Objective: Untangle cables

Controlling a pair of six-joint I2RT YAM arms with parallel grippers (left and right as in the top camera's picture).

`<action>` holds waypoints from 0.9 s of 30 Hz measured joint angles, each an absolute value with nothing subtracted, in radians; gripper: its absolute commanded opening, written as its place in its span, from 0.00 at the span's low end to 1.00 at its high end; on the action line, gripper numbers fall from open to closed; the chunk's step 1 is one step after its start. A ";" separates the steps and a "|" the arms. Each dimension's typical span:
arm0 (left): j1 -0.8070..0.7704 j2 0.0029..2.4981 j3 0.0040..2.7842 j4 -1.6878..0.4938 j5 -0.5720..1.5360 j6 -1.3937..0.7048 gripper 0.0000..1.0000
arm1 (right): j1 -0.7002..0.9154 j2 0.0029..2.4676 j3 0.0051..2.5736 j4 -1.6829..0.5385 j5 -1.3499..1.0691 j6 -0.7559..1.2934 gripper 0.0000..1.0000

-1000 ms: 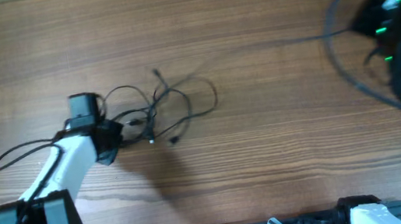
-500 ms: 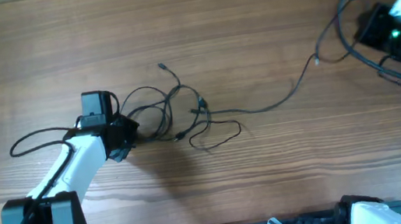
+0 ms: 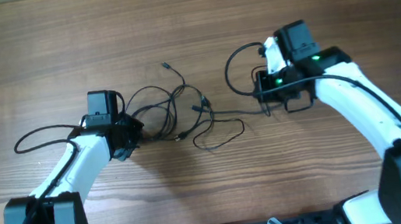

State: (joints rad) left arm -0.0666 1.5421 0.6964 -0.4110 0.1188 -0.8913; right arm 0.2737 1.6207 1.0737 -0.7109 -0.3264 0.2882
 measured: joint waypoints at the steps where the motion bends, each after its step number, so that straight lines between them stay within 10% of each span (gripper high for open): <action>1: -0.067 1.542 0.696 -0.411 0.119 -0.891 0.06 | 0.289 1.640 1.074 -0.714 -0.303 0.290 0.38; 12: -0.067 1.542 0.696 -0.411 0.119 -0.891 0.08 | 0.359 1.841 1.077 -0.762 -0.094 0.543 0.52; 13: -0.067 1.542 0.696 -0.411 0.119 -0.891 0.08 | 0.358 1.842 1.077 -0.764 -0.085 0.549 0.67; 27: -0.067 1.542 0.696 -0.411 0.119 -0.891 0.09 | 0.371 1.847 1.077 -0.789 0.013 1.008 0.63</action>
State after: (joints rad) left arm -0.0666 1.5421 0.6964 -0.4110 0.1188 -0.8913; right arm 0.3710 1.8469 1.0775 -0.7887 0.0128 1.0084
